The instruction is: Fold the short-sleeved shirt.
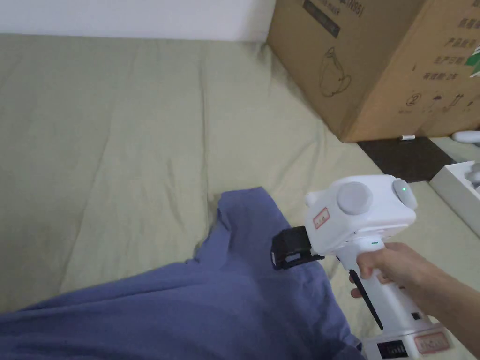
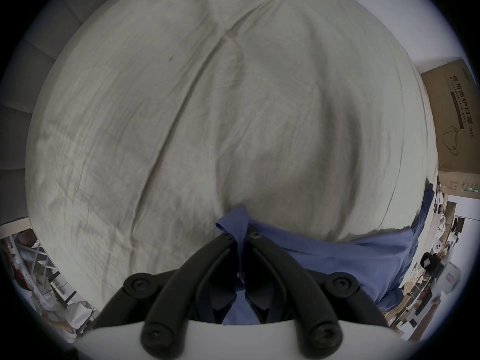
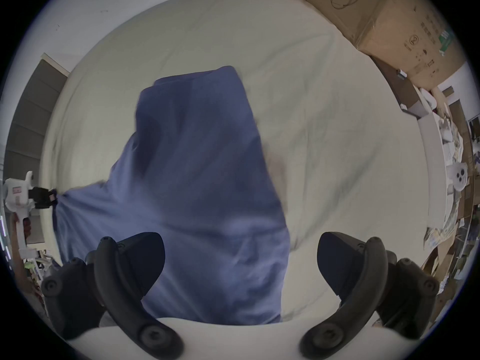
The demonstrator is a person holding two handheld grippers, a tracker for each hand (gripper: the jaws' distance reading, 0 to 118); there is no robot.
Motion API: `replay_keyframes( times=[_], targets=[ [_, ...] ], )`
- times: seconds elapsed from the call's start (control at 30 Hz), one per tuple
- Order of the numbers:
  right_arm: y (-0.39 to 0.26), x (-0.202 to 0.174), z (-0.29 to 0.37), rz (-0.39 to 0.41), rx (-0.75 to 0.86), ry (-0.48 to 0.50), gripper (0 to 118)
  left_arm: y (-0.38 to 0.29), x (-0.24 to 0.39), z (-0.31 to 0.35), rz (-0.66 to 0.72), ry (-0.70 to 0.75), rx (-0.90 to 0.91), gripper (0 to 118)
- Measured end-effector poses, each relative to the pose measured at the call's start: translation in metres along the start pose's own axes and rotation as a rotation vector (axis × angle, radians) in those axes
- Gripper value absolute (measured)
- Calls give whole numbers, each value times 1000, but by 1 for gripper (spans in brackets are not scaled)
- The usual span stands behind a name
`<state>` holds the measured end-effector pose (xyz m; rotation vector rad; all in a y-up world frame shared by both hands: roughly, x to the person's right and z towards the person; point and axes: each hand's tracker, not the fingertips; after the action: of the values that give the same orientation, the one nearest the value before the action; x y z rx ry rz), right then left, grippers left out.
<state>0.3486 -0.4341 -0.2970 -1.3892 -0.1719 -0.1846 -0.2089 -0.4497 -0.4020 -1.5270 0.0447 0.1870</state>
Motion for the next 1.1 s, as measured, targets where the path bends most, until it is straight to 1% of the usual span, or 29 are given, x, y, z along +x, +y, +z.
replay_keyframes(
  times=[0.07, 0.13, 0.23, 0.27, 0.3, 0.33, 0.37, 0.4, 0.43, 0.47, 0.5, 0.53, 0.57, 0.6, 0.67, 0.7, 0.73, 0.77, 0.83, 0.87, 0.97, 1.1],
  targets=[
    [11, 1, -16, -9, 10, -10, 117, -4, 4, 1, -18, 6, 2, 3],
    [17, 6, -34, -45, 7, -21, 117, -3, 4, 1, -32, 4, 0, 3],
    [13, 10, -56, -76, -23, -24, 116, -4, 4, 2, -34, -2, -1, 3],
    [9, 11, -59, -83, -32, -15, 116, 0, 1, 0, -31, -5, -1, 3],
    [5, 8, -55, -89, -5, -16, 115, 0, 1, 1, -30, -6, -1, 3],
    [5, 8, -49, -92, -7, -18, 112, -1, 1, 2, -31, -6, 0, 3],
    [5, 9, -45, -104, -5, -11, 104, -1, 2, 3, -32, -7, -2, 3],
    [4, 9, -41, -108, 8, -10, 86, 2, 0, 1, -33, -6, -1, 3],
    [1, 4, -30, -97, 27, -17, 65, 2, 1, 2, -31, -3, 1, 3],
    [-1, 4, -22, -76, 53, 1, 33, 1, 2, 2, -30, 1, 5, 3],
    [-2, 5, -18, -82, 66, 31, 2, 0, 3, 3, -31, 3, 8, 3],
    [-4, 5, -15, -106, 75, 93, 2, 1, 1, 1, -31, 5, 13, 3],
    [-3, 0, -12, -122, 59, 126, 2, 1, 0, 2, -32, 6, 18, 3],
    [-2, -2, -13, -120, 51, 152, 2, 0, 0, 2, -31, 6, 21, 3],
    [0, -8, -15, -111, 67, 119, 2, 0, -4, 2, -5, -8, 30, 3],
    [-3, -13, -10, -101, 88, 109, 2, 0, -7, 3, 10, -18, 33, 3],
    [0, -12, -7, -109, 130, 101, 2, 1, -10, 5, 38, -36, 42, 3],
    [4, -10, -4, -136, 152, 108, 2, 2, -14, 8, 72, -64, 51, 3],
    [14, -5, 2, -197, 163, 164, 2, 4, -18, 14, 115, -104, 76, 3],
    [20, -3, 6, -218, 165, 174, 2, 8, -21, 17, 116, -117, 82, 3],
    [34, -3, 19, -203, 202, 150, 2, 16, -22, 27, 144, -147, 119, 3],
    [48, -4, 40, -226, 256, 174, 2, 33, -21, 39, 167, -201, 165, 3]
  ],
)
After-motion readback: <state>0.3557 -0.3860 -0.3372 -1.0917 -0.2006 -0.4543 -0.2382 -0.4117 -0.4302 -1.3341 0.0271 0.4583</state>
